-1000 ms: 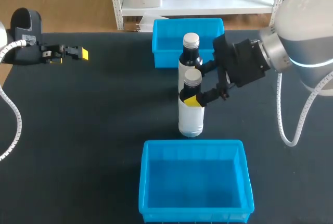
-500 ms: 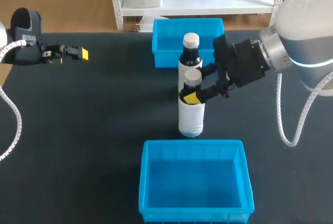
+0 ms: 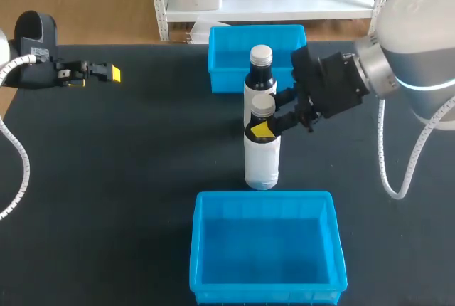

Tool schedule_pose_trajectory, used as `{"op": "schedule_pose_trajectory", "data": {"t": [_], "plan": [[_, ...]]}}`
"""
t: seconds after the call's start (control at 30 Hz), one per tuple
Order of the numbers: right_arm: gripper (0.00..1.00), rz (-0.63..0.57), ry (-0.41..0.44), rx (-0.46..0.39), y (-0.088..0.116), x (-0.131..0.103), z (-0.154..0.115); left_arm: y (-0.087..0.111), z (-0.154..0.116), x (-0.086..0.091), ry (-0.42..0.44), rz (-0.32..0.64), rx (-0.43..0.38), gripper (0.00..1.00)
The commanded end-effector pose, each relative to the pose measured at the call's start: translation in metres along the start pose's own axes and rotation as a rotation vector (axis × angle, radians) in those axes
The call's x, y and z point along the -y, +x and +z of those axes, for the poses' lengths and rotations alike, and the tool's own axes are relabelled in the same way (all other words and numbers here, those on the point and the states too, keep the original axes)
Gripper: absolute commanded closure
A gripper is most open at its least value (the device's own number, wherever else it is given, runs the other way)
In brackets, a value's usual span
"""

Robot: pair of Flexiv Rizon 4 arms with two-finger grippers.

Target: Pick up the bottle, and place it in the far bin if it is heavy, or in the near bin if it is light.

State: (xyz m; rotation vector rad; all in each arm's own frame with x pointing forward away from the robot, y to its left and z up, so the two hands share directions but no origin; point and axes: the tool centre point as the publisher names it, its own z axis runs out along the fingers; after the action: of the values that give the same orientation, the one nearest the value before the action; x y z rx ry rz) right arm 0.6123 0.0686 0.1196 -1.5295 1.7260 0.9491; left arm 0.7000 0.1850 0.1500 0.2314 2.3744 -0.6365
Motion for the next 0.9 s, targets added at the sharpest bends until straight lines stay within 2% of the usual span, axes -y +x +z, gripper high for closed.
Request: {"op": "schedule_pose_trajectory", "data": {"t": [0.03, 0.37, 0.53, 0.67, 0.9], "plan": [[1.00, -0.013, 0.015, 0.004, -0.003, -0.003, -0.005, 0.000, 0.000, 0.000, 0.000, 0.000, 0.000, 0.00], [1.00, -0.062, 0.079, 0.027, -0.033, -0.010, -0.042, 0.000, 0.000, 0.000, 0.000, 0.000, 0.000, 0.00], [1.00, -0.089, 0.108, 0.045, -0.056, -0.024, -0.063, 0.000, 0.000, 0.000, 0.000, 0.000, 0.000, 0.00], [1.00, -0.099, 0.101, 0.055, -0.074, -0.039, -0.073, 0.000, 0.000, 0.000, 0.000, 0.000, 0.000, 0.00], [1.00, -0.131, 0.059, 0.067, -0.089, -0.084, -0.075, 0.000, 0.000, 0.000, 0.000, 0.000, 0.000, 0.00]]}}
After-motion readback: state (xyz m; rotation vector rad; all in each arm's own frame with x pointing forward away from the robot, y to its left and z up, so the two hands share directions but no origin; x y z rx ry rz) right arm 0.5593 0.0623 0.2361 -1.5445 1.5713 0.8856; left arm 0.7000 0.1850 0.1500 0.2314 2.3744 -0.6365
